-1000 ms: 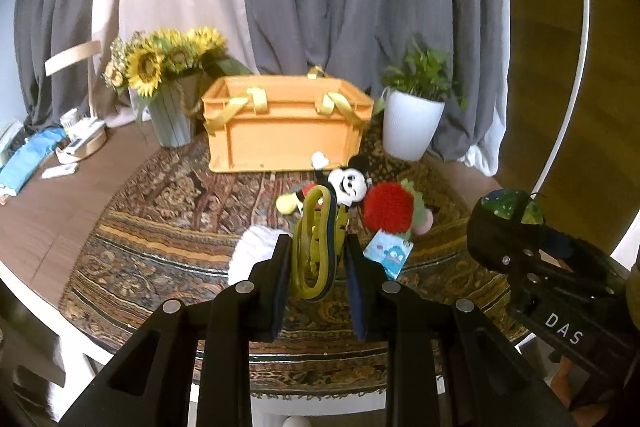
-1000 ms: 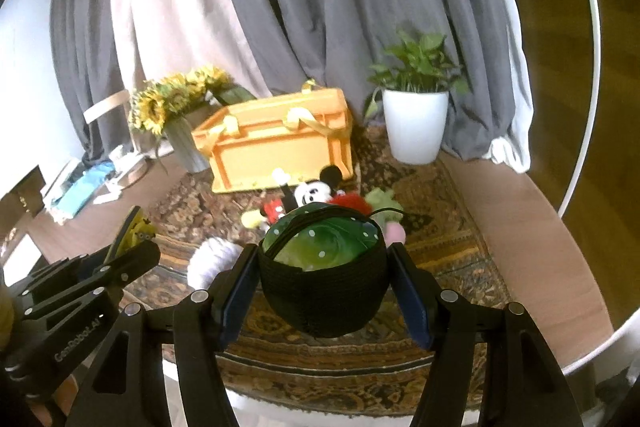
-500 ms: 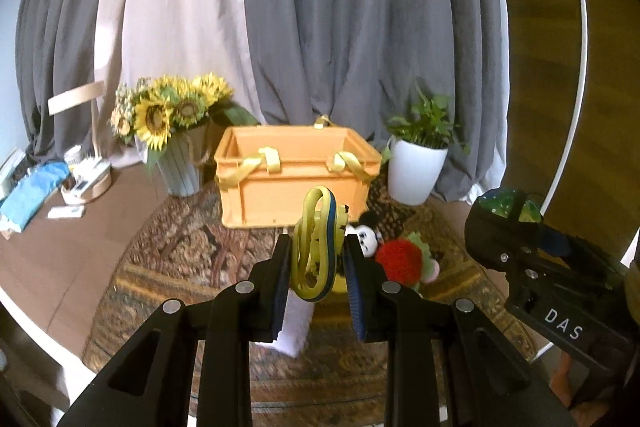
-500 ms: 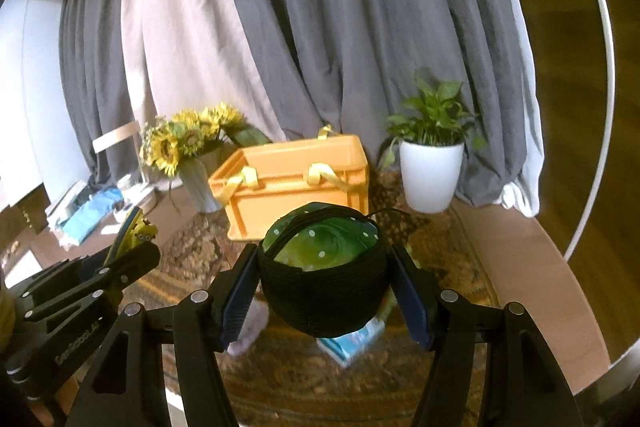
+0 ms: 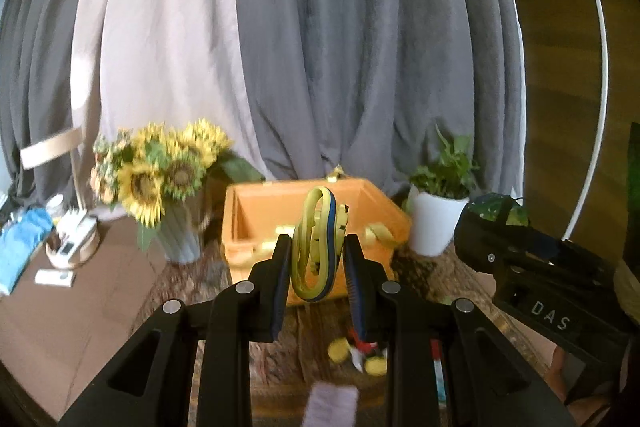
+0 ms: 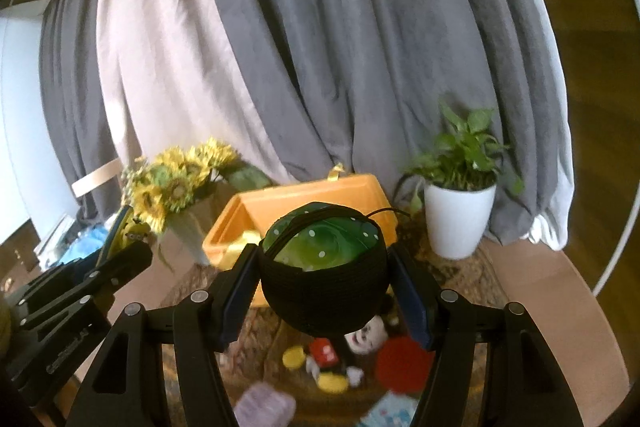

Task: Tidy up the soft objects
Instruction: 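Lift the strap with the left tool while the right tool carries the pot over the orange crate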

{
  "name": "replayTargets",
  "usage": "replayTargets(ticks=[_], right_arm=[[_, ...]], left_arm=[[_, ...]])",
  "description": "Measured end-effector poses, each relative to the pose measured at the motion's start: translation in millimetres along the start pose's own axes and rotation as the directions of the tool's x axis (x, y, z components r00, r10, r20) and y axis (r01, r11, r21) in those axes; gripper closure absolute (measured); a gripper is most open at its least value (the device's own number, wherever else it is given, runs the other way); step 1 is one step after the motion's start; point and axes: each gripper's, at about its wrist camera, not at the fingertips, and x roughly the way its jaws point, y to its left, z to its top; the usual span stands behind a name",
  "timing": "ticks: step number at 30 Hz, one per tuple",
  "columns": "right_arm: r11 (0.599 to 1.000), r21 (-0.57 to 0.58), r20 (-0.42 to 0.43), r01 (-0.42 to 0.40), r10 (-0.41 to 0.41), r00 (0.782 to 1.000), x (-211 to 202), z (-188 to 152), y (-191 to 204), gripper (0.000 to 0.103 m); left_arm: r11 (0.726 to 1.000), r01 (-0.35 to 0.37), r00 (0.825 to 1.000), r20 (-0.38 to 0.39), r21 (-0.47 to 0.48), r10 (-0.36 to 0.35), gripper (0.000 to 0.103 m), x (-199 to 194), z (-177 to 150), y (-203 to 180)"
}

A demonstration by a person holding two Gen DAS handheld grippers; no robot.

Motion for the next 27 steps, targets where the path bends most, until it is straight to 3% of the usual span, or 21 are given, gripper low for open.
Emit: replayTargets(ticks=[13,27], right_arm=[[0.999,0.015,-0.02,0.051,-0.05,0.999,93.2,45.5,15.3,0.038],[0.996,0.002,-0.188,0.095,-0.092,0.978,202.9,57.3,14.8,0.038]], left_arm=[[0.999,0.0,0.999,0.04,0.041,-0.001,0.077,78.6,48.0,37.5],[0.997,0.009,0.998,-0.068,0.083,-0.003,0.077,182.7,62.8,58.6]])
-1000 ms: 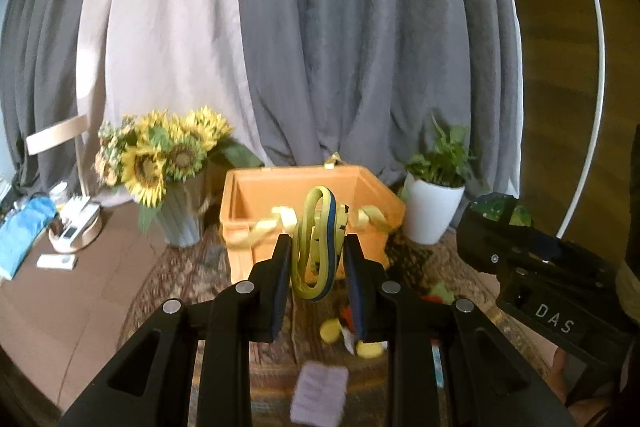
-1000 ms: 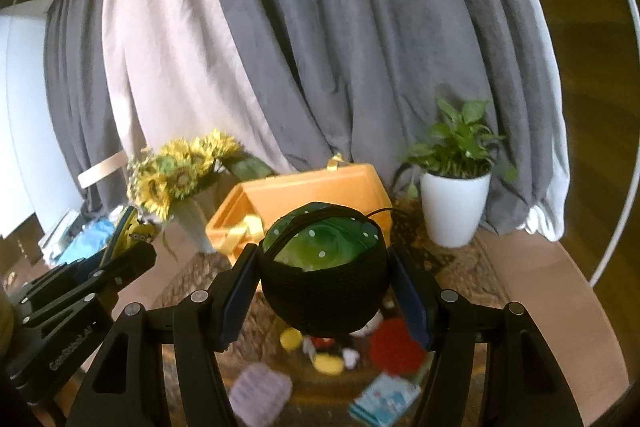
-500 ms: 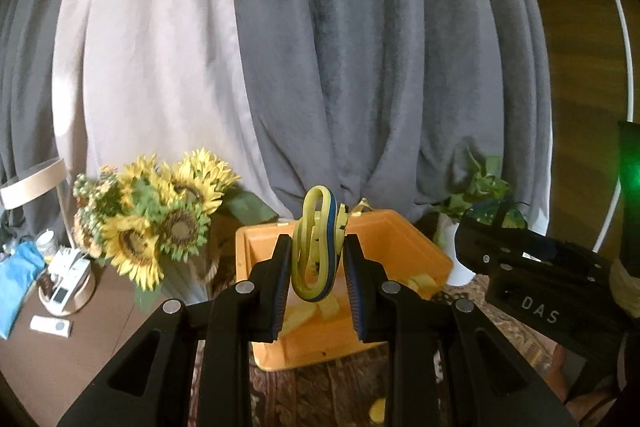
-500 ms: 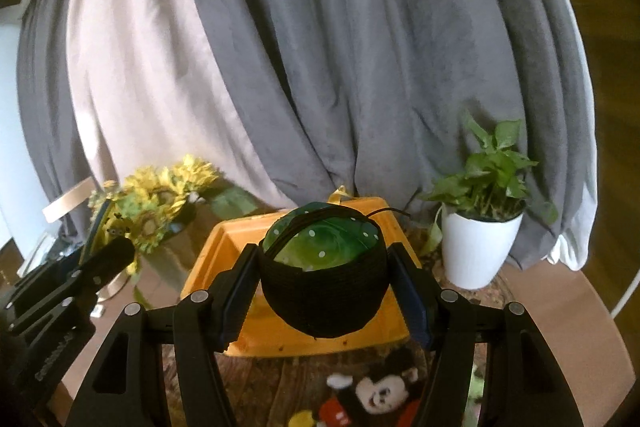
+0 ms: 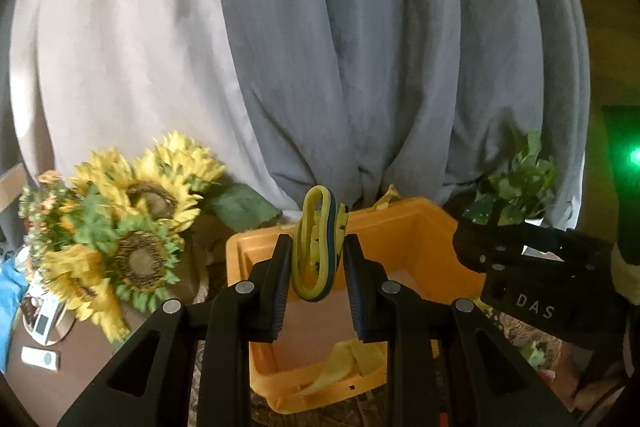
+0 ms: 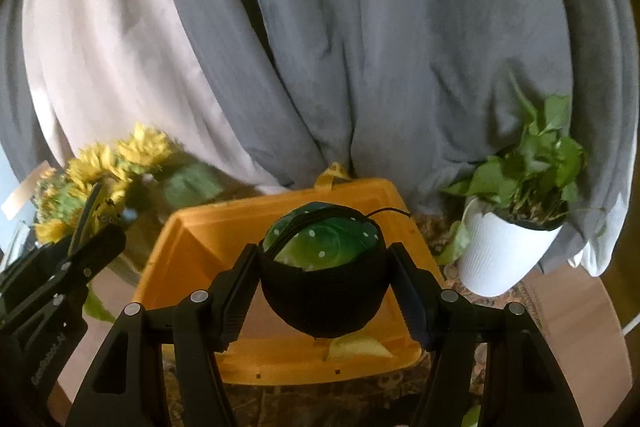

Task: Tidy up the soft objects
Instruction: 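Lift the strap with the left tool while the right tool carries the pot over the orange crate, then open the left tool over the crate while the right tool releases the pot inside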

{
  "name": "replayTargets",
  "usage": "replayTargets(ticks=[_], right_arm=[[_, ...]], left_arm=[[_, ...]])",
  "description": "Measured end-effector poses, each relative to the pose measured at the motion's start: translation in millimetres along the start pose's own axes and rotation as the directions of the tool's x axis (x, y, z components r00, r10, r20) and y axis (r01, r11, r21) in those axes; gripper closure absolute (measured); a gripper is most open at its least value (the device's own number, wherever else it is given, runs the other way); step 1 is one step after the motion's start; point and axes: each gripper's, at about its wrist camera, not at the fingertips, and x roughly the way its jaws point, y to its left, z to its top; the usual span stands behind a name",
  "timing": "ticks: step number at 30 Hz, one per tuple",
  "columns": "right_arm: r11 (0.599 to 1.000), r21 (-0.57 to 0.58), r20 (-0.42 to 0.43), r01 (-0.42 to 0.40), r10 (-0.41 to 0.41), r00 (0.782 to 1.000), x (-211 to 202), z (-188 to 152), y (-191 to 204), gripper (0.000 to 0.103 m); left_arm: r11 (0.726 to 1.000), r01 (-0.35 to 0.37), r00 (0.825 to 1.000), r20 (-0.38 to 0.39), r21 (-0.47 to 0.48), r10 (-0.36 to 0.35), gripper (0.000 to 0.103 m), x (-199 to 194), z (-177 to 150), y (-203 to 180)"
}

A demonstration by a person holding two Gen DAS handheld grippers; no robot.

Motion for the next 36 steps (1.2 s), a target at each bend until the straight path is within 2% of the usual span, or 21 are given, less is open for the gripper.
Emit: replayTargets(ticks=[7,11,14,16,18,20,27,36], right_arm=[[0.999,-0.024,-0.116,0.022,-0.024,0.993,43.0,0.9,-2.9,0.038],[0.999,-0.025,-0.177,0.027,-0.031,0.984,62.3,-1.5,-6.7,0.038],[0.999,-0.028,-0.208,0.029,-0.034,0.977,72.7,-4.1,-8.1,0.038],[0.999,-0.027,-0.221,0.028,-0.033,0.975,78.0,-4.2,-9.2,0.037],[0.999,-0.023,-0.223,0.023,-0.027,0.975,79.1,-3.1,-10.1,0.033],[0.999,-0.026,-0.214,0.025,-0.031,0.976,77.3,-0.5,-9.8,0.031],[0.997,-0.024,-0.134,0.074,-0.077,0.988,48.5,4.0,-9.1,0.031],[0.993,0.008,-0.018,0.116,-0.116,0.993,-14.4,0.7,-9.9,0.031]], left_arm=[[0.999,0.032,0.99,-0.137,0.006,-0.031,0.077,52.8,-5.4,4.7],[0.999,0.037,0.974,-0.222,0.004,-0.035,0.076,80.0,-12.0,5.8],[1.0,0.025,0.969,-0.248,0.014,-0.021,0.075,92.5,-15.9,5.9],[0.999,0.035,0.959,-0.283,0.015,-0.03,0.073,101.5,-19.7,5.2],[0.999,0.04,0.952,-0.305,0.007,-0.036,0.065,106.9,-21.7,6.0],[0.999,0.046,0.95,-0.308,-0.001,-0.044,0.048,107.9,-22.8,6.3],[0.999,0.045,0.963,-0.265,0.004,-0.042,0.047,91.4,-18.5,3.5],[0.998,0.048,0.978,-0.2,-0.027,-0.053,0.045,38.2,-11.0,-2.8]])
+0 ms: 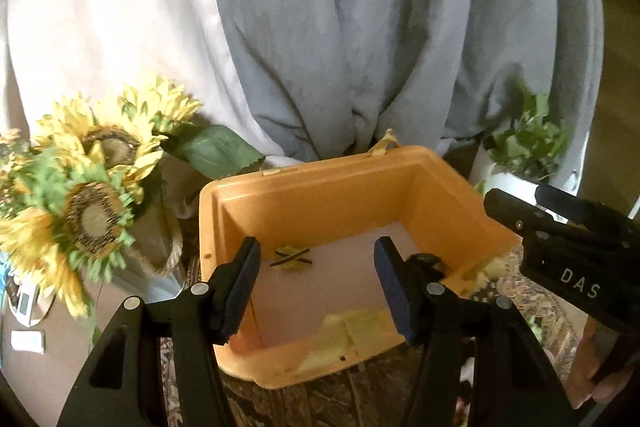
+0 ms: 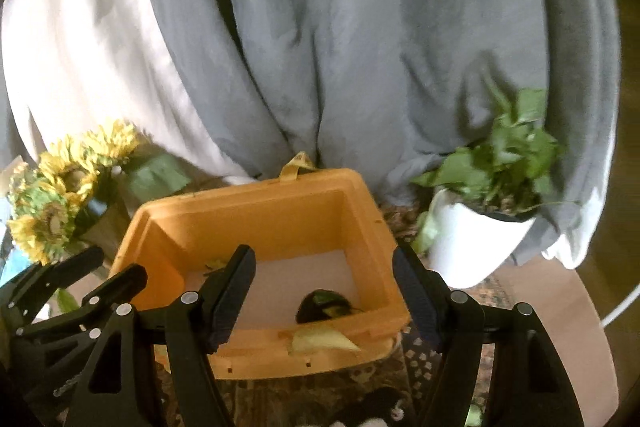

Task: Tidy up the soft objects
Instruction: 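Open the left tool over the crate while the right tool releases the pot inside, then withdraw both tools from the crate toward the remaining items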

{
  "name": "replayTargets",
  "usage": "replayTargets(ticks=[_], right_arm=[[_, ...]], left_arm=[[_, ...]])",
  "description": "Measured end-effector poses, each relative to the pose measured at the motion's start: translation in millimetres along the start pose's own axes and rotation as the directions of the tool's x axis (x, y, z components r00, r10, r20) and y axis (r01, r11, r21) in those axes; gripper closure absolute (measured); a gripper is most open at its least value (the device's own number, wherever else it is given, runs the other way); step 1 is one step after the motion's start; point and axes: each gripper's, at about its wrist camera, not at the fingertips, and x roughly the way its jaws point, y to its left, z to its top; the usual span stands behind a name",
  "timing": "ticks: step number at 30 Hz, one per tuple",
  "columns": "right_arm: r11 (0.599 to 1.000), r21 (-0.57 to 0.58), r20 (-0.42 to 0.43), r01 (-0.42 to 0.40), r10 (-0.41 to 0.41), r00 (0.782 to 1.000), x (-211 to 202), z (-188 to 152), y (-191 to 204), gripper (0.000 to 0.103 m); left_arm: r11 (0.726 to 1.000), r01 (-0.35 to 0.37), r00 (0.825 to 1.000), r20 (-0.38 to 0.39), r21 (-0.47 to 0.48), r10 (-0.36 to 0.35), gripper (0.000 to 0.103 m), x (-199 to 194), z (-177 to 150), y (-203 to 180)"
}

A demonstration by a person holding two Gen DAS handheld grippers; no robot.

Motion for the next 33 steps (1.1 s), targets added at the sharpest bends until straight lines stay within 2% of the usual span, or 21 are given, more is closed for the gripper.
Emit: replayTargets(ticks=[6,17,25,33], right_arm=[[1.0,0.02,0.055,0.0,-0.001,0.999,-47.3,-10.4,-12.3,0.031],[0.997,0.057,0.073,-0.042,0.038,0.997,-111.0,-40.4,-51.0,0.031],[0.994,0.092,0.044,-0.051,0.047,0.998,-136.3,-73.3,-80.4,0.031],[0.993,0.116,-0.024,-0.037,0.04,0.999,-140.6,-114.5,-96.1,0.028]], left_arm=[[1.0,-0.008,1.0,0.03,-0.009,0.008,0.044,-40.9,-8.5,-14.9],[0.998,-0.058,0.996,0.072,-0.014,0.059,0.04,-109.7,-34.3,-64.0],[0.996,-0.09,0.992,0.085,-0.012,0.091,0.036,-140.3,-64.9,-95.0],[0.994,-0.113,0.992,0.062,-0.001,0.113,0.034,-149.7,-104.4,-110.0]])
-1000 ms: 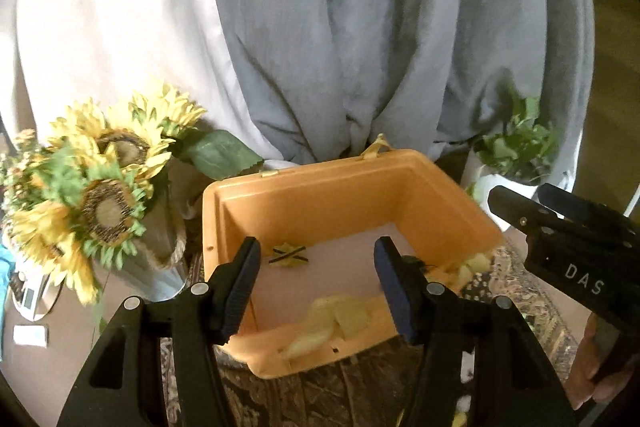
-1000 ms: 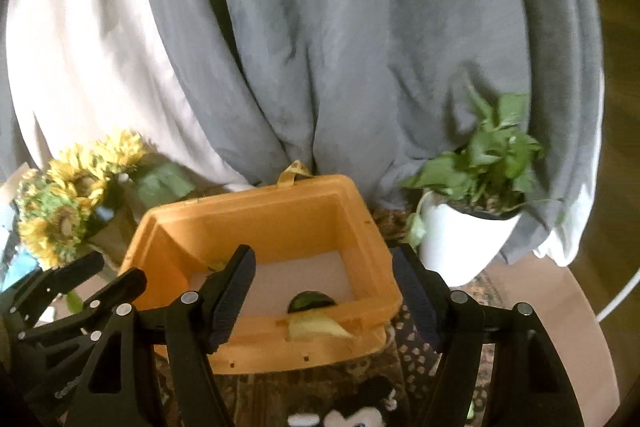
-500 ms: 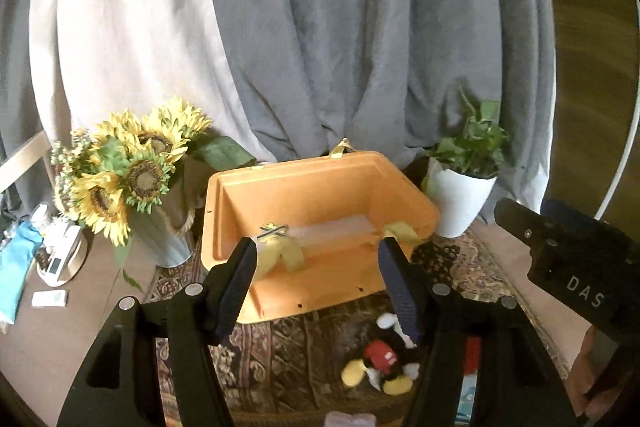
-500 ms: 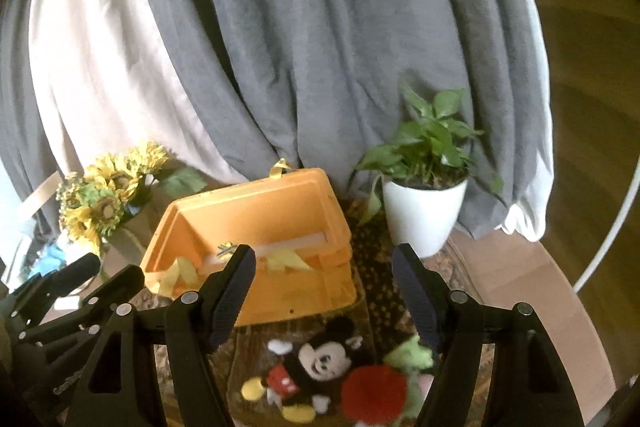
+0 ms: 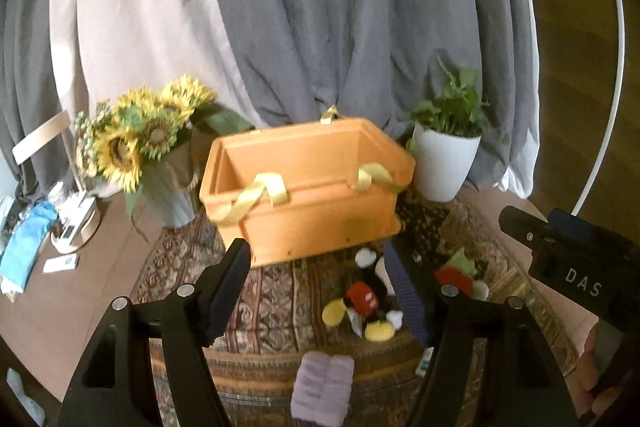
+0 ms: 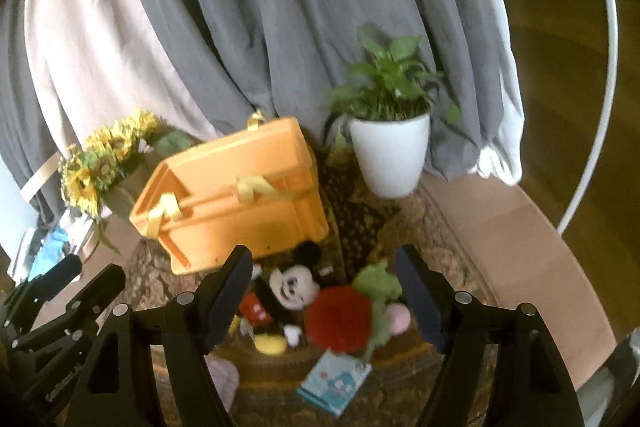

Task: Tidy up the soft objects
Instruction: 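Withdraw both tools from the crate toward the remaining items, then grasp the folded lavender towel with the left tool while the right tool grasps the blue tissue pack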

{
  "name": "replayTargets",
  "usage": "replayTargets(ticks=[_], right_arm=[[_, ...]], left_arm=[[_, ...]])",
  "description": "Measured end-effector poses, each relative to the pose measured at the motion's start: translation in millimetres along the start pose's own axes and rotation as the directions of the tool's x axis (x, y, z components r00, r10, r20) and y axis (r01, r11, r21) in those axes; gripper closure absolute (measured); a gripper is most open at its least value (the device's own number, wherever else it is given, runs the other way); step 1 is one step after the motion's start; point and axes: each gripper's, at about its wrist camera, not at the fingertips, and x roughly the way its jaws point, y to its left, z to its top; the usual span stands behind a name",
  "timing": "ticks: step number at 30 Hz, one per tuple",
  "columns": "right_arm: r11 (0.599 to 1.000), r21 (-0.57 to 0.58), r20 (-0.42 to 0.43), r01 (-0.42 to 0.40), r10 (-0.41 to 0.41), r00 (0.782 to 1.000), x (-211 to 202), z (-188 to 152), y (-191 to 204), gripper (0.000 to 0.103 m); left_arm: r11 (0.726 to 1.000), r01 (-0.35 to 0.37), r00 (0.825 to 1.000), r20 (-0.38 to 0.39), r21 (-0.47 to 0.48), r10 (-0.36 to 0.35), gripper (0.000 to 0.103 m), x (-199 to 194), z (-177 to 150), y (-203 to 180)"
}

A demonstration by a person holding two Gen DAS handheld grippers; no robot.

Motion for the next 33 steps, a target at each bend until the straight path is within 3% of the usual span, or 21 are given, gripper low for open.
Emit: replayTargets(ticks=[15,26,28,33], right_arm=[[0.999,0.039,-0.146,0.02,-0.014,0.989,22.6,-55.6,-6.8,0.028],[0.995,0.073,-0.278,0.066,-0.044,0.96,50.9,-88.2,-7.4,0.028],[0.994,0.073,-0.299,0.081,-0.056,0.953,56.4,-93.2,-6.4,0.022],[0.989,0.085,-0.339,0.119,-0.084,0.937,67.9,-102.2,-7.3,0.021]], left_arm=[[0.999,0.021,0.997,-0.081,0.032,-0.018,0.033,3.4,-63.7,-0.7],[0.995,0.075,0.981,-0.183,0.065,-0.062,0.033,26.6,-96.2,5.1],[0.994,0.085,0.976,-0.206,0.066,-0.07,0.032,32.6,-101.3,6.4],[0.99,0.121,0.963,-0.25,0.067,-0.101,0.03,46.2,-112.0,9.0]])
